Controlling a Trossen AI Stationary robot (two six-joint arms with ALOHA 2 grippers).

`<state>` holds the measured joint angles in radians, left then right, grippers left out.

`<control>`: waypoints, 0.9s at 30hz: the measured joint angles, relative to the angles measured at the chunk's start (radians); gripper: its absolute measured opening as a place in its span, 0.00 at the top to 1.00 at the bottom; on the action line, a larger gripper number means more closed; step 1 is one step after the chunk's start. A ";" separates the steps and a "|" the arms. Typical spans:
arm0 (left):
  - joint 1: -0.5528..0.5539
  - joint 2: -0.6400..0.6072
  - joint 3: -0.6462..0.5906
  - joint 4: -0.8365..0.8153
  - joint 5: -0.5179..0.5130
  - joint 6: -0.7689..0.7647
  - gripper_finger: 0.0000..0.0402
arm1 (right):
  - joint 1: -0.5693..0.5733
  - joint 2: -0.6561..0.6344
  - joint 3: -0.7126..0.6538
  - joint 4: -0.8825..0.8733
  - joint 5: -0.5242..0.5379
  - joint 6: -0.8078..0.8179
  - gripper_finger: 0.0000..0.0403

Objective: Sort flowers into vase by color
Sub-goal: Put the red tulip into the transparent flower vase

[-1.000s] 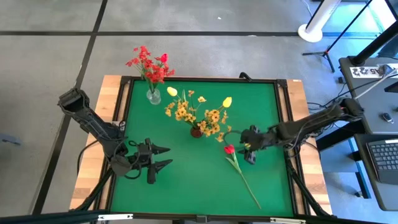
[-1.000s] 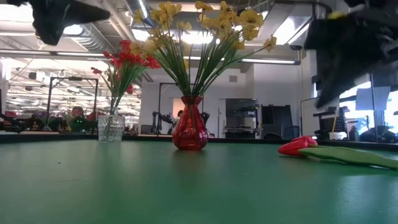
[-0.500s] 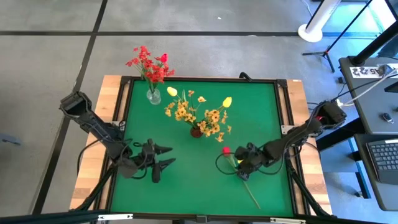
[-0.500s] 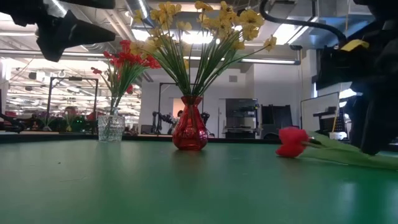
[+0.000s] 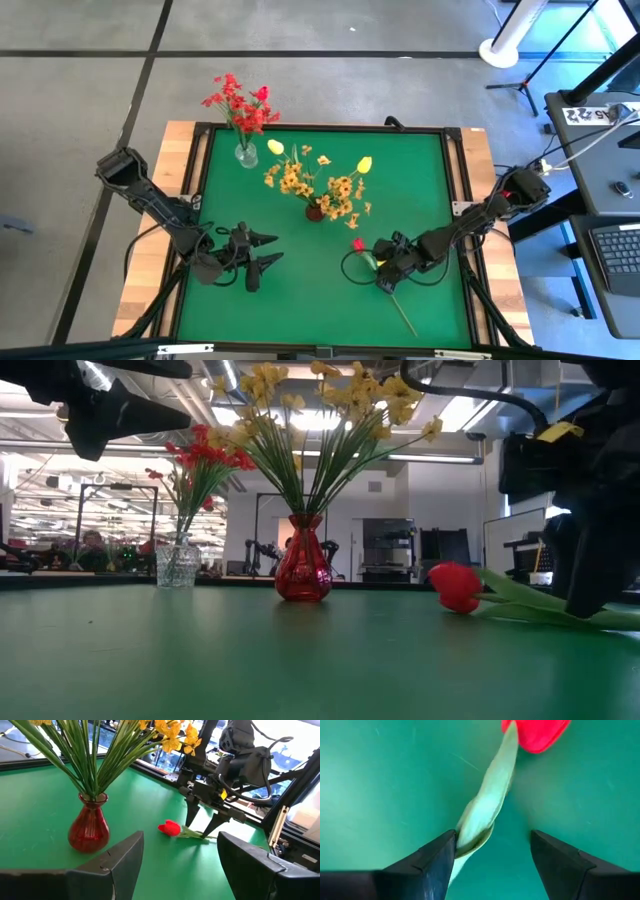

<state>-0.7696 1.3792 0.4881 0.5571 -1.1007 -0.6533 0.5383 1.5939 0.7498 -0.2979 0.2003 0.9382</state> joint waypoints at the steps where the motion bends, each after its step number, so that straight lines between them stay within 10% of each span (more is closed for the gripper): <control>1: 0.000 0.000 0.000 0.000 0.000 0.000 0.39 | 0.000 0.001 0.006 0.005 -0.002 0.000 0.37; 20: 0.000 0.000 0.000 0.000 -0.001 0.000 0.39 | -0.001 0.085 0.021 0.048 0.051 -0.008 0.38; 27: 0.009 0.000 0.000 0.000 -0.002 0.000 0.39 | -0.003 0.072 0.018 0.021 0.041 -0.054 0.59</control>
<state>-0.7609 1.3788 0.4877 0.5575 -1.1023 -0.6533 0.5354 1.6662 0.7677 -0.2771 0.2413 0.8838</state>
